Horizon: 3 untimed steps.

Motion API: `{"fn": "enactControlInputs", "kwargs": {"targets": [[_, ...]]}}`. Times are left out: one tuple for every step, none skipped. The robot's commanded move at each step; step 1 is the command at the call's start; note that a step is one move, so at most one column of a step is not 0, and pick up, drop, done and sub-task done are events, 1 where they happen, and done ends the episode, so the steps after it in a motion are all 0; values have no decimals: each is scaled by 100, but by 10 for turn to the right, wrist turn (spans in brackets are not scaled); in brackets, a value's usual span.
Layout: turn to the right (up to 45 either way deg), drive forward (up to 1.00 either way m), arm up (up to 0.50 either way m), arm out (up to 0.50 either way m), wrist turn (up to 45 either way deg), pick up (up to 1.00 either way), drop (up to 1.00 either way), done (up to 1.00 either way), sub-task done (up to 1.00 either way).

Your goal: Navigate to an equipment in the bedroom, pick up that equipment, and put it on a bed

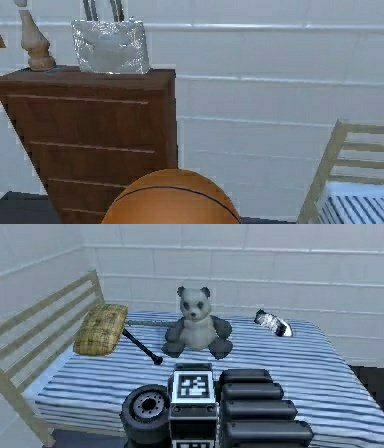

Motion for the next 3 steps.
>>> {"fn": "enactControlInputs", "kwargs": {"targets": [[450, 0, 0, 0, 0, 0, 0, 0, 0], [90, 0, 0, 0, 0, 0, 0, 0, 0], [-450, 0, 0, 0, 0, 0, 0, 0, 0]]}}
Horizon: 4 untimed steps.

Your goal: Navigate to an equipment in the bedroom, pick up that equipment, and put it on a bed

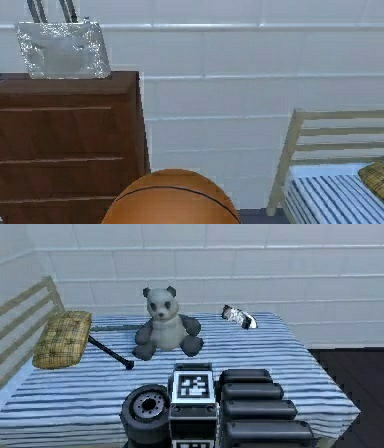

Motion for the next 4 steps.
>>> {"fn": "enactControlInputs", "kwargs": {"targets": [[-420, 0, 0, 0, 0, 0, 0, 0, 0], [450, 0, 0, 0, 0, 0, 0, 0, 0], [240, 0, 0, 0, 0, 0, 0, 0, 0], [-450, 0, 0, 0, 0, 0, 0, 0, 0]]}}
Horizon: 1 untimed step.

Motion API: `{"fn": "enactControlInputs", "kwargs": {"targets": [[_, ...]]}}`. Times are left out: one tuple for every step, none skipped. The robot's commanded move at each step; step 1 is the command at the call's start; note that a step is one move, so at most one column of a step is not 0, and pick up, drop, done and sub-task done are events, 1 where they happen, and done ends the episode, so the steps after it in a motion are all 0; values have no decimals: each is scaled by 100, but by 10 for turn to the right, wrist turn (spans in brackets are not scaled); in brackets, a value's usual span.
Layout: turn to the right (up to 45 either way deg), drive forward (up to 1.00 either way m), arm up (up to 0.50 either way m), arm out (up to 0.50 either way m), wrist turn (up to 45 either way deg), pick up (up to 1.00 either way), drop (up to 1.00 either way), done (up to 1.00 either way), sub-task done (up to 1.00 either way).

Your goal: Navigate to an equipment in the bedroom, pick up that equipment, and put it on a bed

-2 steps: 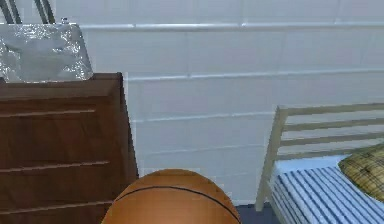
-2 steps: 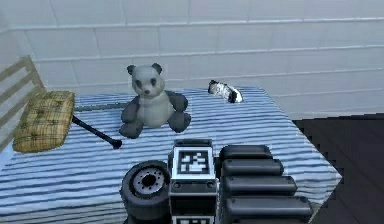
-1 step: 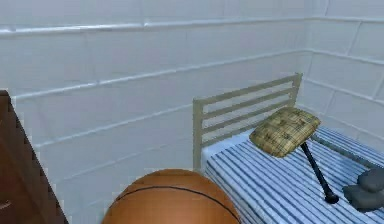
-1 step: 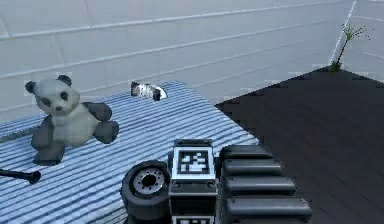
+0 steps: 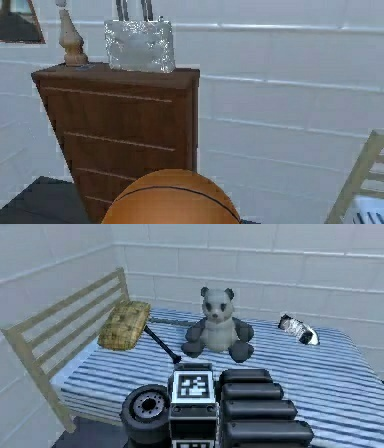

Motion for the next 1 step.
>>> {"fn": "enactControlInputs", "kwargs": {"targets": [[-150, 0, 0, 0, 0, 0, 0, 0, 0]]}}
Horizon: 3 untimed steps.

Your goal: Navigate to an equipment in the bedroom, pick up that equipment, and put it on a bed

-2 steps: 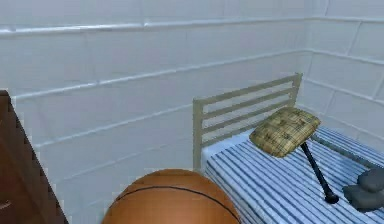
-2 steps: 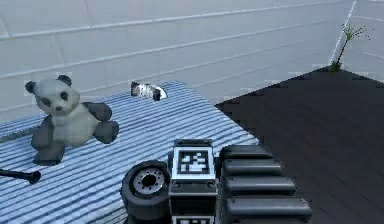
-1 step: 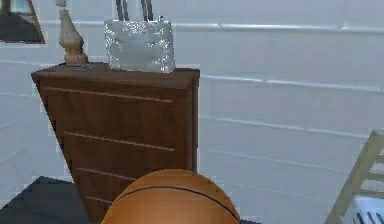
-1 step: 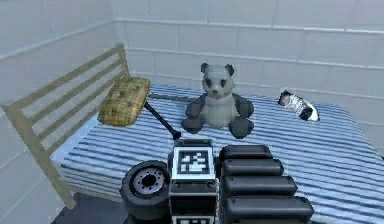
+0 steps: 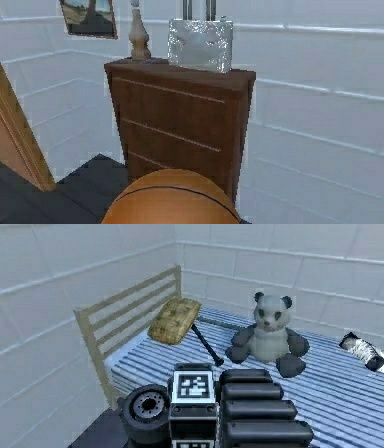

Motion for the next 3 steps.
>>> {"fn": "enactControlInputs", "kwargs": {"targets": [[450, 0, 0, 0, 0, 0, 0, 0, 0], [450, 0, 0, 0, 0, 0, 0, 0, 0], [180, 0, 0, 0, 0, 0, 0, 0, 0]]}}
